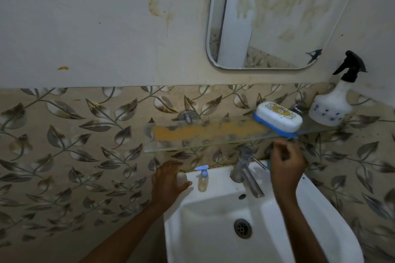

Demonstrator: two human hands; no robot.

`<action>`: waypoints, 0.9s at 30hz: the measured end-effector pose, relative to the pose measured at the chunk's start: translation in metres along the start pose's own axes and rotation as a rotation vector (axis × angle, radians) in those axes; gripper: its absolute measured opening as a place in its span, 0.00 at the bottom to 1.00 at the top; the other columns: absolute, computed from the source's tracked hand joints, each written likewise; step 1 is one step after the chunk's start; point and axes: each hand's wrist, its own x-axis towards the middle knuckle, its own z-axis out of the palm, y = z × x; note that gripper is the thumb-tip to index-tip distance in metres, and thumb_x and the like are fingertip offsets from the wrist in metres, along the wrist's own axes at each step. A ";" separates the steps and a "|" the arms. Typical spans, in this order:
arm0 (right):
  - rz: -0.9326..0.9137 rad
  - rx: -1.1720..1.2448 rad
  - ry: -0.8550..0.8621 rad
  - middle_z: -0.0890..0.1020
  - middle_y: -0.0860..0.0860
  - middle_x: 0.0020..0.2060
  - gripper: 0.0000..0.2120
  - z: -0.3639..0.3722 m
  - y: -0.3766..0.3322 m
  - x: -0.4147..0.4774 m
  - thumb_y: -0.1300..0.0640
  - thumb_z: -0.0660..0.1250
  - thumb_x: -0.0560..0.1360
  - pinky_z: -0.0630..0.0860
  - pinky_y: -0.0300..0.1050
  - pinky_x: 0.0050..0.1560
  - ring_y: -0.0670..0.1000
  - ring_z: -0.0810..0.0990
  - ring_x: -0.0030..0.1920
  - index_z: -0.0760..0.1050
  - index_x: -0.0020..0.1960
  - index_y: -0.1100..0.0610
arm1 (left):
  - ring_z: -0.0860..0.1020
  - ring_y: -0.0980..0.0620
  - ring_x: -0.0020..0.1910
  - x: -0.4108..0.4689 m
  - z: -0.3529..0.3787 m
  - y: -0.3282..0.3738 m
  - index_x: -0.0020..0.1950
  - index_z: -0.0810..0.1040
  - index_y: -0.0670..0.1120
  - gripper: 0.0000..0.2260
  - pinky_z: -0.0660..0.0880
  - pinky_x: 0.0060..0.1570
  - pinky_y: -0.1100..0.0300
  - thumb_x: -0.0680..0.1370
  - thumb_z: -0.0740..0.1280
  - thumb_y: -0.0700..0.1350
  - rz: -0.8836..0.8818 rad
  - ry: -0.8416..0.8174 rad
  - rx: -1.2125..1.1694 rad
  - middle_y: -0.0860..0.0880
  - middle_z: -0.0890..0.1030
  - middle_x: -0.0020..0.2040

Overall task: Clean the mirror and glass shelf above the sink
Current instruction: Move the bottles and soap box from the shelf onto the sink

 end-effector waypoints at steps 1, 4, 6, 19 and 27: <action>-0.099 -0.082 0.042 0.78 0.64 0.46 0.06 -0.004 -0.005 0.019 0.70 0.64 0.72 0.73 0.48 0.44 0.57 0.75 0.46 0.77 0.49 0.67 | 0.69 0.43 0.64 0.002 -0.001 0.003 0.63 0.75 0.47 0.30 0.65 0.59 0.51 0.65 0.75 0.58 0.012 -0.010 0.031 0.46 0.73 0.65; -0.097 -0.362 -0.082 0.71 0.61 0.61 0.19 -0.008 0.000 0.076 0.59 0.68 0.70 0.70 0.58 0.59 0.61 0.68 0.62 0.72 0.60 0.60 | 0.71 0.42 0.63 0.003 0.001 0.009 0.62 0.76 0.48 0.35 0.66 0.60 0.49 0.60 0.65 0.65 0.046 -0.023 0.080 0.45 0.75 0.63; -0.014 -0.417 -0.308 0.67 0.58 0.67 0.28 -0.007 0.007 0.112 0.49 0.70 0.68 0.66 0.62 0.64 0.61 0.64 0.67 0.67 0.66 0.54 | 0.70 0.41 0.64 0.003 0.004 0.008 0.61 0.76 0.49 0.35 0.65 0.61 0.47 0.59 0.62 0.65 0.067 -0.038 0.076 0.45 0.75 0.63; 0.189 -0.083 -0.398 0.70 0.58 0.66 0.38 -0.021 0.007 0.109 0.58 0.76 0.66 0.75 0.56 0.58 0.58 0.72 0.63 0.61 0.71 0.56 | 0.71 0.39 0.63 0.005 0.004 0.003 0.58 0.74 0.56 0.28 0.65 0.61 0.42 0.58 0.63 0.59 0.176 -0.035 0.027 0.44 0.76 0.62; 0.397 0.213 -0.450 0.75 0.50 0.53 0.27 -0.061 0.002 -0.038 0.63 0.75 0.67 0.77 0.32 0.32 0.44 0.76 0.48 0.70 0.62 0.50 | 0.74 0.44 0.62 0.016 -0.001 -0.007 0.51 0.80 0.57 0.19 0.69 0.59 0.41 0.61 0.67 0.52 0.217 -0.040 0.045 0.50 0.80 0.58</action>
